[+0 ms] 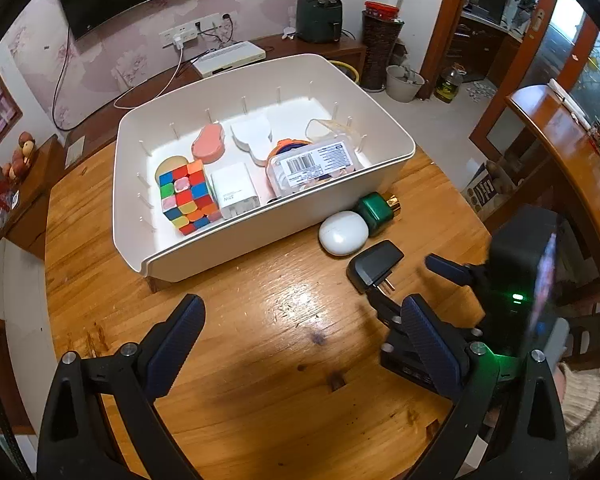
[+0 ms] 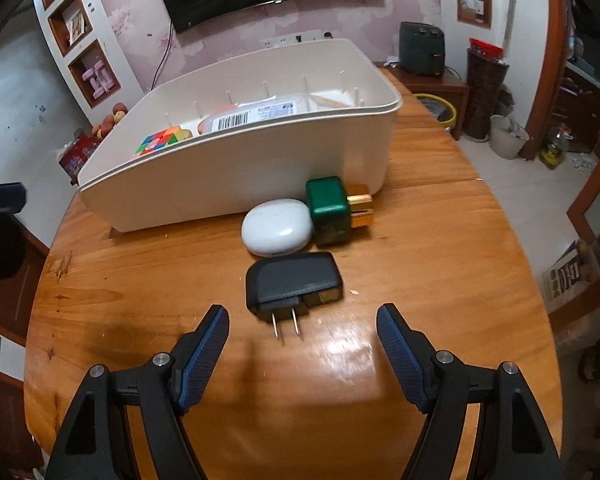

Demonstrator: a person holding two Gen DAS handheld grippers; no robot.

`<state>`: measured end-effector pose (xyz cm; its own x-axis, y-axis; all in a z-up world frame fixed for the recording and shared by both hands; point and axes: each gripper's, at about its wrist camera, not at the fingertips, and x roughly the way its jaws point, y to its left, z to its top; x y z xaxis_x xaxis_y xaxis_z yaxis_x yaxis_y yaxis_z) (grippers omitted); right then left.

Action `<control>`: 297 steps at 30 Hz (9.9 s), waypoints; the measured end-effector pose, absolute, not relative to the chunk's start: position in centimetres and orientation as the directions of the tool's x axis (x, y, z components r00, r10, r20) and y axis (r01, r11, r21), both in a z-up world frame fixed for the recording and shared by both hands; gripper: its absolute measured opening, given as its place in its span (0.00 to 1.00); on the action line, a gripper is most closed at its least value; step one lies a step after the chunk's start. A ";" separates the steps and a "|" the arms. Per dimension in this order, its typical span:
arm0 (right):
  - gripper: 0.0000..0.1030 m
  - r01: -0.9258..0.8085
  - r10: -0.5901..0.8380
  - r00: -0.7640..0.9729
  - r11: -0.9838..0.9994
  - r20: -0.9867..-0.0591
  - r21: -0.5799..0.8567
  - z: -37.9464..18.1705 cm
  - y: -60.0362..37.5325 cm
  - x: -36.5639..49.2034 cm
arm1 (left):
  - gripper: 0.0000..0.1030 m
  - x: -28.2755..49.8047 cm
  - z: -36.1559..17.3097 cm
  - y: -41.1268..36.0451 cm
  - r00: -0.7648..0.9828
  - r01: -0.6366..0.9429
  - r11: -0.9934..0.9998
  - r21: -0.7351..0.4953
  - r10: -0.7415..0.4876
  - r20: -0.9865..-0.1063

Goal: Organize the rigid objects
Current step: 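Withdraw both grippers and move toward the black plug and green bottle, then grasp the black charger plug with the right gripper, then grasp the green-and-gold bottle with the left gripper while the right gripper holds the plug, then lift the green bottle and black plug and carry both over the tray, then open both grippers to release the bottle and plug in the tray, then withdraw both grippers and move toward the white earbud case, then grasp the white earbud case with the right gripper, then lift the earbud case with the right gripper and carry it over the tray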

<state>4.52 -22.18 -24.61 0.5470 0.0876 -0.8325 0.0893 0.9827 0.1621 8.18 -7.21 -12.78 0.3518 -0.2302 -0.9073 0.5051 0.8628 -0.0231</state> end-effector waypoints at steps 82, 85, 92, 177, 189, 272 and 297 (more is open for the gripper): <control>0.60 0.299 -0.072 0.509 0.949 -0.857 0.098 -26.8 -31.0 0.3 | 0.48 13.8 -23.6 -23.7 0.385 0.288 0.947 0.144 0.023 -0.923; 0.60 0.293 -0.070 0.511 0.951 -0.857 0.097 -26.7 -30.7 0.3 | 0.48 13.5 -23.5 -23.5 0.368 0.308 0.942 0.131 0.009 -0.930; 0.60 0.274 -0.064 0.521 0.957 -0.851 0.096 -26.2 -30.3 0.3 | 0.48 11.6 -22.4 -21.9 0.375 0.371 0.919 0.133 -0.017 -0.927; 0.73 -0.100 0.058 0.477 0.995 -0.877 0.011 -19.7 -21.1 24.5 | 0.52 31.3 -17.9 -10.6 0.405 0.215 0.959 0.185 0.085 -0.910; 0.73 -0.072 0.064 0.567 0.997 -0.821 0.028 -16.8 -20.7 20.3 | 0.80 28.0 -14.4 -10.6 0.486 0.250 0.945 0.210 0.065 -0.872; 0.55 0.282 -0.107 0.545 0.958 -0.832 0.061 -27.0 -16.5 10.8 | 0.80 13.2 -19.5 1.4 0.464 0.097 0.987 0.126 0.067 -0.883; 0.55 0.116 -0.008 0.693 0.988 -0.721 0.101 -10.7 -15.8 12.0 | 0.80 18.0 -9.4 1.9 0.558 0.001 0.997 0.081 0.067 -0.828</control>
<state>12.04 -15.81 -10.71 0.6932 -0.0081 -0.7207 0.1161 0.9881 0.1006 18.02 1.87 -9.42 0.5575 0.0665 -0.8275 0.0008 0.9967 0.0807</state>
